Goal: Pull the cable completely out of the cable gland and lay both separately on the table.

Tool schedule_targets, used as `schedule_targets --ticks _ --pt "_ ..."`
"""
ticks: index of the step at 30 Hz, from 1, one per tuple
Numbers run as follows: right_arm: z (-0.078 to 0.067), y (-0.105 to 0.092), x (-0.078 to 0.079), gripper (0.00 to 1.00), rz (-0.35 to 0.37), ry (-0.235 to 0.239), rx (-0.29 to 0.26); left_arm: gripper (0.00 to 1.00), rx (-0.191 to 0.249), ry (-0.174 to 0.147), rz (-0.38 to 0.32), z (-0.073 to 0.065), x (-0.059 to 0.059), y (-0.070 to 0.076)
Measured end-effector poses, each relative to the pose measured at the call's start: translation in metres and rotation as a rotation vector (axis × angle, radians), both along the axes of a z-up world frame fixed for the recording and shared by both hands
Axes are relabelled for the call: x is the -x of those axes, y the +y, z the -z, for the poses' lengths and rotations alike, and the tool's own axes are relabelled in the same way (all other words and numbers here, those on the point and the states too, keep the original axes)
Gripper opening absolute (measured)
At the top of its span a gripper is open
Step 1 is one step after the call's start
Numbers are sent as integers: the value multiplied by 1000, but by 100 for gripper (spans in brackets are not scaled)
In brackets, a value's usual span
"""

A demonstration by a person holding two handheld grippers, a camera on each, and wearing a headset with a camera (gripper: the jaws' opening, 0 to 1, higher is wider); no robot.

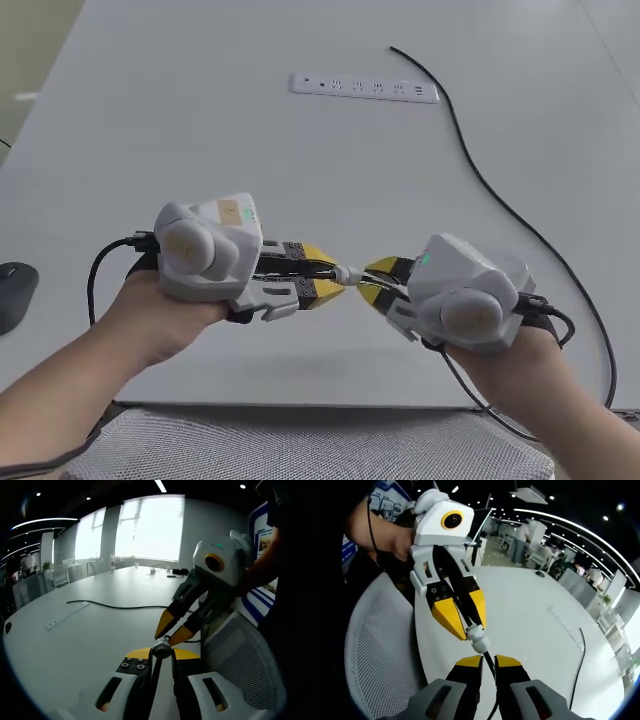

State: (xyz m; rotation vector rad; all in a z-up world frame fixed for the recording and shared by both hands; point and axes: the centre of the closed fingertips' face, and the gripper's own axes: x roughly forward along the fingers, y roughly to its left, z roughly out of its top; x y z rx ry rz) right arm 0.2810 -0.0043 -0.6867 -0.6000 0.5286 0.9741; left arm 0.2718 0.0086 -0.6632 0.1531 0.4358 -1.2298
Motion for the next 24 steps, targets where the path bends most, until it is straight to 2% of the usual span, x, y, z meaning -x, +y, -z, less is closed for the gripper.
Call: schedule_targets --ticks 10,24 --pt "1 1 -2 1 24 12 -13 15 -4 -3 0 0 -1 2" --pt "7 -16 -15 1 181 104 -84 15 17 -9 -17 -7 -6 6"
